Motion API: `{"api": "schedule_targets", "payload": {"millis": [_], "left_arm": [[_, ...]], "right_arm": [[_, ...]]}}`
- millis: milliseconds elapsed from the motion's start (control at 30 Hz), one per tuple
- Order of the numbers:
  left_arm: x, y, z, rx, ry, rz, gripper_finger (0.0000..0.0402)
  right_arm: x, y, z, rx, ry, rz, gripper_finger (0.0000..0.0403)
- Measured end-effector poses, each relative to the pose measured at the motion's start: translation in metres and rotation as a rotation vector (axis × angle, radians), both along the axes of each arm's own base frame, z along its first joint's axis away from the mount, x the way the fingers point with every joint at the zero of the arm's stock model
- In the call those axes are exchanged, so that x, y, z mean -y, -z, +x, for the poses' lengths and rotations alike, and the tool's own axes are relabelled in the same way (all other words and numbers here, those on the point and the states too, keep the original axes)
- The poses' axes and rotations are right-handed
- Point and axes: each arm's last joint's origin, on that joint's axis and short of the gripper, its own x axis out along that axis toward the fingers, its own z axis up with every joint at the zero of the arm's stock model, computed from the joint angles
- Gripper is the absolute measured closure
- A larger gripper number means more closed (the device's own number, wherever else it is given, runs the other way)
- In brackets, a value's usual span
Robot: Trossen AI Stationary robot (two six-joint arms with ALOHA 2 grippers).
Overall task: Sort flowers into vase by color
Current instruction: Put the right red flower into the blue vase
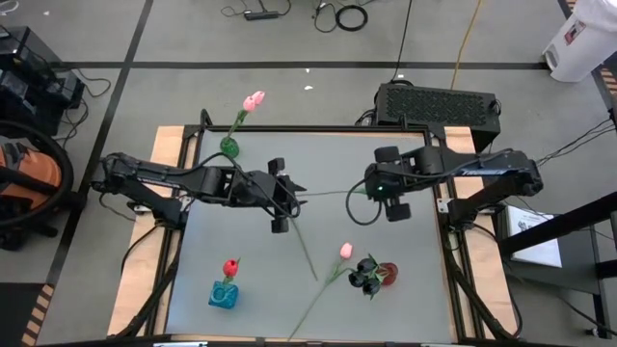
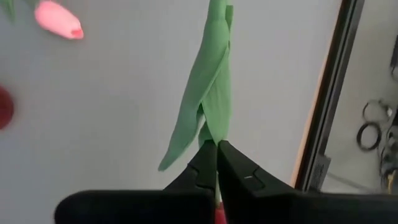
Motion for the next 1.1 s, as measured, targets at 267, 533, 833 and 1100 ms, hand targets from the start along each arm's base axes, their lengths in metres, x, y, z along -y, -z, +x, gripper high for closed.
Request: {"api": "schedule_targets", "payload": {"millis": [267, 533, 833, 1100], "left_arm": [[-0.004, 0.001, 0.000, -0.010, -0.013, 0.002, 0.0258], [-0.013, 0.003, 0.003, -0.013, -0.032, -0.008, 0.0258], [-0.020, 0.009, 0.010, -0.024, -0.015, -0.011, 0.0258], [-0.022, 0.008, 0.013, -0.004, -0.009, 0.048, 0.0258]], "right_arm": [[-0.001, 0.000, 0.016, 0.135, -0.099, -0.017, 0.0403], [-0.003, -0.004, 0.026, 0.233, -0.163, 0.004, 0.0403], [-0.003, -0.008, 0.031, 0.289, -0.209, -0.022, 0.0403], [-0.004, 0.001, 0.037, 0.242, -0.197, -0.014, 0.0403]]}}
